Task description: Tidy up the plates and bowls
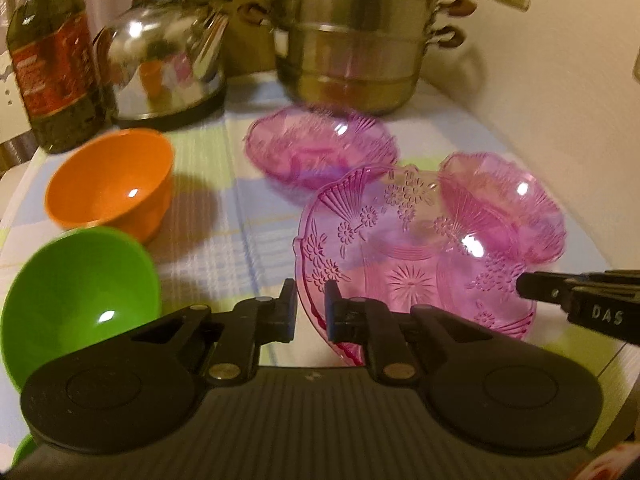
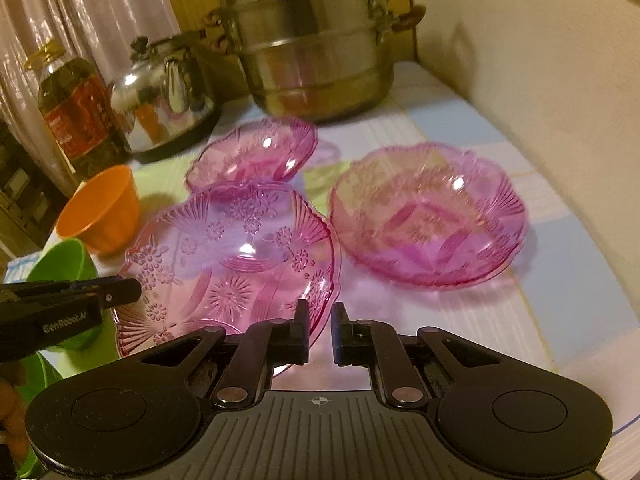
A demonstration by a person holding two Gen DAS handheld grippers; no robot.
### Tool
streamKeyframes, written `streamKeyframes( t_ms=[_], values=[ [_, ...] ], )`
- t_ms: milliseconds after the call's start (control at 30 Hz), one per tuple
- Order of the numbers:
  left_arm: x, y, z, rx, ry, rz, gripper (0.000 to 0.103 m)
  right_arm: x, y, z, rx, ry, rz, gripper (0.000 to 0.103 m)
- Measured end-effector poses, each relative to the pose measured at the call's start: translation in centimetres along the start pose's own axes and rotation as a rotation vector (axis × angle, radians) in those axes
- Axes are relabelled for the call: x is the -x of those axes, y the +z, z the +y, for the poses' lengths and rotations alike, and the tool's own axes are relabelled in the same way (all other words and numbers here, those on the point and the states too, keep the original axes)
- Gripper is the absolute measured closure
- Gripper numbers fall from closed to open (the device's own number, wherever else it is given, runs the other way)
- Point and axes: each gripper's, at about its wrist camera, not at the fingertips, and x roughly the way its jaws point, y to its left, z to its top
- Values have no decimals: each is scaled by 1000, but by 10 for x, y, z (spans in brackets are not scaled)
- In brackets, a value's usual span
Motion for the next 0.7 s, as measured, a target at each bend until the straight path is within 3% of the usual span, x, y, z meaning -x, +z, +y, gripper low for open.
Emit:
streamKeyframes(
  t_ms=[300,700],
  values=[
    [-5,46,-59,-73,-88,-72,91,29,26,-41,12,-106,-86,92],
    [-73,56,-101,-89,-153,-27,90,19,54,-101,-12,-200,-98,92]
  ],
)
